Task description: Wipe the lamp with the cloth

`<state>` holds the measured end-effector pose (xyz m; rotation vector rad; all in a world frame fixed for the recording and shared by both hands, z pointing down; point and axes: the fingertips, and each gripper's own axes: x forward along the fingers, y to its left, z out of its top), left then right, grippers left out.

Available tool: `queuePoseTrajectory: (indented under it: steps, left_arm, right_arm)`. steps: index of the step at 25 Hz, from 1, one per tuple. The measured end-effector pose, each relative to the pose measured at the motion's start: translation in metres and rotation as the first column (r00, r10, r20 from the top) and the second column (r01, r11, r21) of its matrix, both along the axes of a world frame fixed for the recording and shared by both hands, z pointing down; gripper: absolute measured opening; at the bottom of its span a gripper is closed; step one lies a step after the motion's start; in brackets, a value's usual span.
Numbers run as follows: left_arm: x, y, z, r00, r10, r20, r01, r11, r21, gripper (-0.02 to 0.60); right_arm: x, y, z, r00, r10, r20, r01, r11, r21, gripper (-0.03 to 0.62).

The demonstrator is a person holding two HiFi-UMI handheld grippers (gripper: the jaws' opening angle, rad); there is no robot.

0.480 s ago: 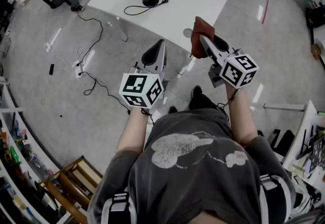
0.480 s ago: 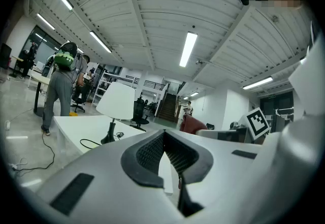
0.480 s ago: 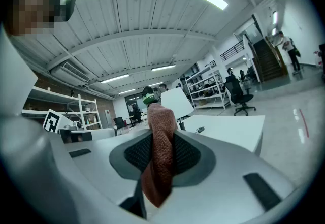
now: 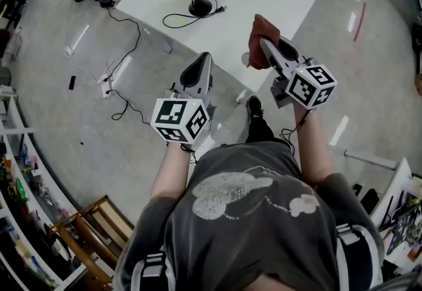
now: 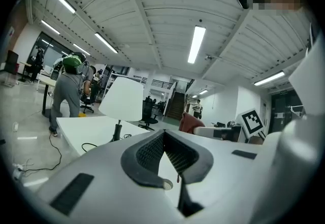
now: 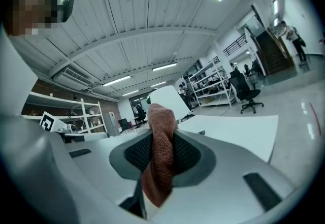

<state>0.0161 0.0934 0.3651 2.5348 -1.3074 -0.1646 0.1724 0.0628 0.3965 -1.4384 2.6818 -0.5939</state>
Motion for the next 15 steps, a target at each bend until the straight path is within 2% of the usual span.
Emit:
queuePoseTrajectory:
  steps: [4,8,15]
  left_arm:
    - [0.014,-0.034,-0.003,0.999,-0.040,0.016,0.040,0.999,-0.006,0.008]
    - [0.041,-0.091,-0.013,0.995,-0.095,0.027,0.095,0.995,-0.002,0.008]
    - [0.039,-0.101,-0.016,0.985,-0.165,0.058,0.165,0.986,0.006,0.008]
  right_arm:
    - [0.011,-0.039,0.001,0.999,-0.052,0.009,0.052,0.999,-0.012,0.091]
    - [0.038,-0.099,-0.004,0.994,-0.105,0.011,0.105,0.994,-0.017,0.091]
    - [0.047,-0.118,0.000,0.989,-0.147,0.034,0.147,0.989,-0.012,0.091]
